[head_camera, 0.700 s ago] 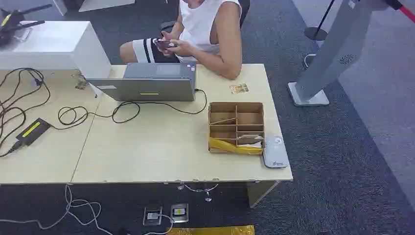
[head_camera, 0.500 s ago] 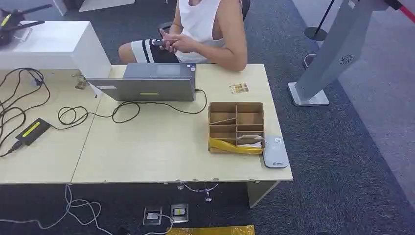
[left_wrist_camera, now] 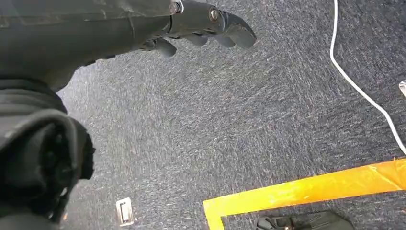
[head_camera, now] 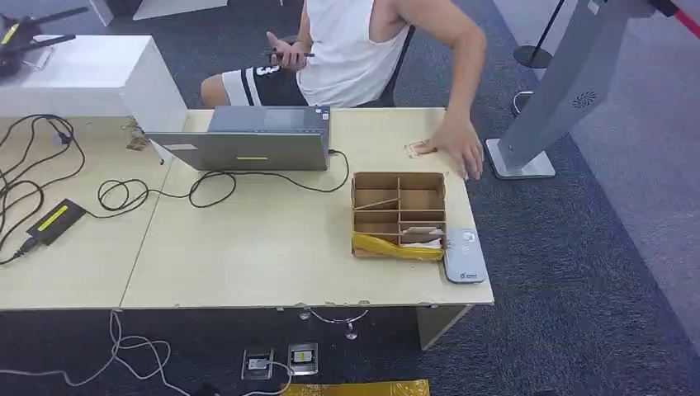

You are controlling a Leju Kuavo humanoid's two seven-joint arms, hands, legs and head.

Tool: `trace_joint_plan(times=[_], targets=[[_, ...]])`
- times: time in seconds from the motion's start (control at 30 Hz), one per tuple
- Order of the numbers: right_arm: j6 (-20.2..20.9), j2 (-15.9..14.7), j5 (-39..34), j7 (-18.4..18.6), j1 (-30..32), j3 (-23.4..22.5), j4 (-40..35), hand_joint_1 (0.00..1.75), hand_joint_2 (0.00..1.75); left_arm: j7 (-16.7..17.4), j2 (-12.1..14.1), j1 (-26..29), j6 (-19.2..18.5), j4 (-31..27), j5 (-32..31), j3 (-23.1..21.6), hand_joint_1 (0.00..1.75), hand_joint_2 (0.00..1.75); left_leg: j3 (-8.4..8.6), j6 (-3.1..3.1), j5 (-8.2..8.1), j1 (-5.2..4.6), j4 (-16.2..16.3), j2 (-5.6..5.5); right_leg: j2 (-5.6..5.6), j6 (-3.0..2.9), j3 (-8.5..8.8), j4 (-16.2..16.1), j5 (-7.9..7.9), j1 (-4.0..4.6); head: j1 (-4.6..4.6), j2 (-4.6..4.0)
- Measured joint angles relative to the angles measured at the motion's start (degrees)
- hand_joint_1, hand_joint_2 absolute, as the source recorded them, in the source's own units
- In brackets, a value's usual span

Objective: Pass the card to the sensor for recognition and then transmit it.

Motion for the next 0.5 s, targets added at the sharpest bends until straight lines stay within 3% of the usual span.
trace_joint_plan(times=[0.23,0.5], targets=[[-2.7,-0.3,-5.3,-1.5,-0.8,-0.5,0.0,0.00,1.75,0.0,0.0,0.0,0.0,0.0,0.4,0.0,0.00,0.00,0.00,0.00,0.00,-0.01,0.0,0.00,0.01,0.00,0.00,0.0,0.00,-0.01,0.00,-0.02],[-4.7,-2.9,-10.7,-4.4,-3.7,-2.7,-0.1,0.00,1.75,0.0,0.1,0.0,0.0,0.0,0.1,0.0,0.00,0.00,0.00,0.00,0.00,-0.06,0.0,0.00,0.00,0.01,0.01,0.0,0.01,-0.06,-0.02,0.00]])
